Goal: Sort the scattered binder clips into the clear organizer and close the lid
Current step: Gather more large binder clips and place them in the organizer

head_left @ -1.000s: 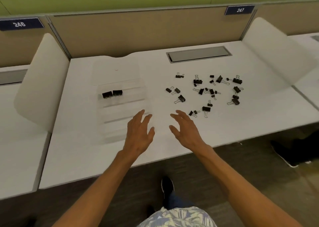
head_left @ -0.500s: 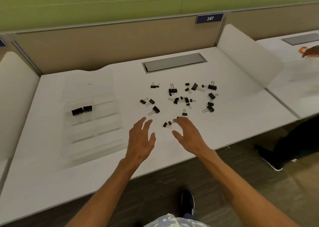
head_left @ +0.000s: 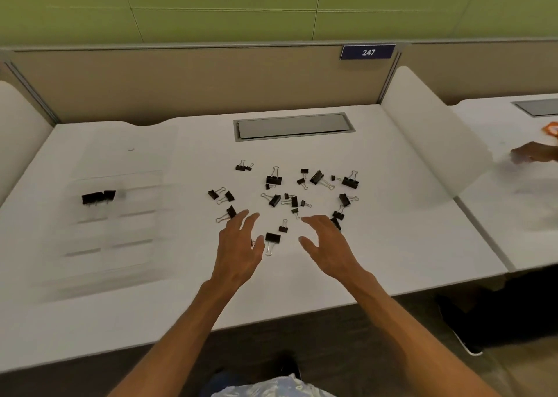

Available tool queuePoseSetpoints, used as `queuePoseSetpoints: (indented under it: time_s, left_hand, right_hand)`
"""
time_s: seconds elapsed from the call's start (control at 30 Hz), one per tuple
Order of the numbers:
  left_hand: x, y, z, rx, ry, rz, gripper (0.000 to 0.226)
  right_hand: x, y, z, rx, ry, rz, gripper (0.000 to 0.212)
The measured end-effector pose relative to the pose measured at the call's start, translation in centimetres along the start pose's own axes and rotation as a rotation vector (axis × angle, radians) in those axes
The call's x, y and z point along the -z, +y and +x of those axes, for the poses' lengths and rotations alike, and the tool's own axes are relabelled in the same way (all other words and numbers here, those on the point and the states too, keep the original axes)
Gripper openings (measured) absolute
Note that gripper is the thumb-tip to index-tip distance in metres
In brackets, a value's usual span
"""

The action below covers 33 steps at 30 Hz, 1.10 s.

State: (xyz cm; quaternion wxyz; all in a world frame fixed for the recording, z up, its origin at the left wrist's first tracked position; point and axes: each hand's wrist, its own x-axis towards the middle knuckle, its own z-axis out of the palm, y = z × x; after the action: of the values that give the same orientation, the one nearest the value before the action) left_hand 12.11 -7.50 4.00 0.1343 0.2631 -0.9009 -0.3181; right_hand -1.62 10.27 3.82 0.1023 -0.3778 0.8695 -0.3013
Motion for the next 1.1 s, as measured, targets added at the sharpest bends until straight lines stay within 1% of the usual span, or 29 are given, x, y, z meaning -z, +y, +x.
queuePoseSetpoints:
  time_s: [0.17, 0.43, 0.73, 0.87, 1.1]
  left_hand:
    - [-1.8, 1.2, 1.3, 0.007, -0.014, 0.006, 0.050]
    - [-4.0, 1.0, 5.1, -0.011, -0.070, 0.007, 0.051]
    - [-4.6, -1.1, 10.1, -0.099, -0.108, -0.001, 0.052]
    - [-5.0, -1.9, 12.2, -0.086, -0.136, -0.014, 0.052]
    - [-5.8, -1.4, 15.8, -0.049, -0.150, -0.032, 0.052]
  right_hand:
    - [0.9, 3.0, 0.9, -0.010, 0.007, 0.043, 0.047]
    - [1.0, 6.1, 2.9, -0.063, 0.030, 0.071, 0.045]
    - [0.1, 7.4, 6.2, -0.128, 0.044, 0.085, 0.041]
    - [-0.3, 7.7, 8.0, -0.151, 0.046, 0.080, 0.038]
    - [0.5, 9.0, 12.6, -0.210, 0.078, 0.043, 0.033]
